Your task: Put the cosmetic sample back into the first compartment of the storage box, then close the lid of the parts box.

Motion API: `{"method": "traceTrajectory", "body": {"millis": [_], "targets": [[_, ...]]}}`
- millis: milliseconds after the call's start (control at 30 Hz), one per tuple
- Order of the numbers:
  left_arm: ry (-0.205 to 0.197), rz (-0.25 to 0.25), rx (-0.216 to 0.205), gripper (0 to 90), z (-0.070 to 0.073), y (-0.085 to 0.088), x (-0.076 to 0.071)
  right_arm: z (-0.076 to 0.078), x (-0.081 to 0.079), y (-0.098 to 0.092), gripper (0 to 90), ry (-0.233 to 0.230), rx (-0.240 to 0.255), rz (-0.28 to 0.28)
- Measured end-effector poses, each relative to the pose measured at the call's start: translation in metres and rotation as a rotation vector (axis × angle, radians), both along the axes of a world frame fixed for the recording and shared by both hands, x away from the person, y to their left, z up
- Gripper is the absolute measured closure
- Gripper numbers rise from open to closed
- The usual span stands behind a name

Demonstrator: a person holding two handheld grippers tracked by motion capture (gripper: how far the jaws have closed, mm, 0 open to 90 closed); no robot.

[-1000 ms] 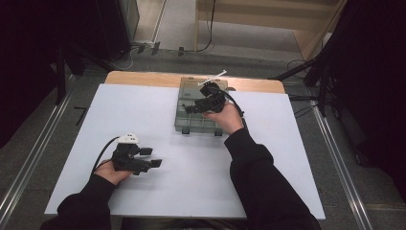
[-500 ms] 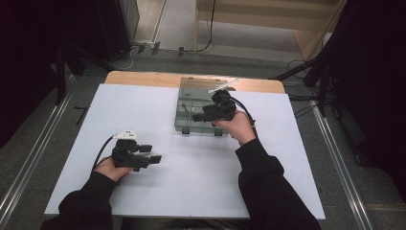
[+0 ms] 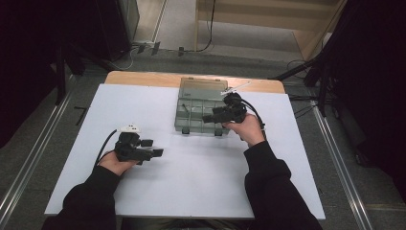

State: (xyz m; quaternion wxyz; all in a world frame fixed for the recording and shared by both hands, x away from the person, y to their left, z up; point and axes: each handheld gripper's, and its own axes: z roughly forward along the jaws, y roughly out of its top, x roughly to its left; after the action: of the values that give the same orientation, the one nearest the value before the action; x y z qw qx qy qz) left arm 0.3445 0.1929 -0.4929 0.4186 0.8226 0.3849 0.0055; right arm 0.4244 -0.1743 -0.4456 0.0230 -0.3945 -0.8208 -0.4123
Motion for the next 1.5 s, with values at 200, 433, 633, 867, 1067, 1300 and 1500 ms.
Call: {"method": "traceTrajectory", "body": {"millis": [200,433,633,867,1067,1300,1500], "targets": [[-0.007,0.006,-0.003,29.6,0.007,-0.008,0.011,-0.003,0.003,-0.013,26.8,0.008,-0.010,-0.045],[-0.008,-0.009,0.007,29.5,0.009,-0.020,0.023,-0.002,0.004,-0.021,26.9,0.000,-0.019,-0.074],[-0.026,-0.018,0.003,29.6,0.013,-0.030,0.034,-0.002,0.005,-0.028,27.1,0.005,-0.023,-0.106],[-0.018,0.002,-0.010,29.6,0.017,-0.038,0.049,-0.004,0.007,-0.032,27.5,0.009,-0.024,-0.122],[-0.035,0.026,-0.004,29.6,0.019,-0.046,0.062,-0.007,0.011,-0.033,27.6,0.018,-0.020,-0.137],[-0.046,0.053,0.001,29.6,0.021,-0.058,0.076,-0.011,0.017,-0.035,28.1,0.014,-0.045,-0.171],[-0.036,0.060,0.002,29.7,0.028,-0.065,0.087,-0.015,0.023,-0.034,28.7,0.034,-0.046,-0.192]]}}
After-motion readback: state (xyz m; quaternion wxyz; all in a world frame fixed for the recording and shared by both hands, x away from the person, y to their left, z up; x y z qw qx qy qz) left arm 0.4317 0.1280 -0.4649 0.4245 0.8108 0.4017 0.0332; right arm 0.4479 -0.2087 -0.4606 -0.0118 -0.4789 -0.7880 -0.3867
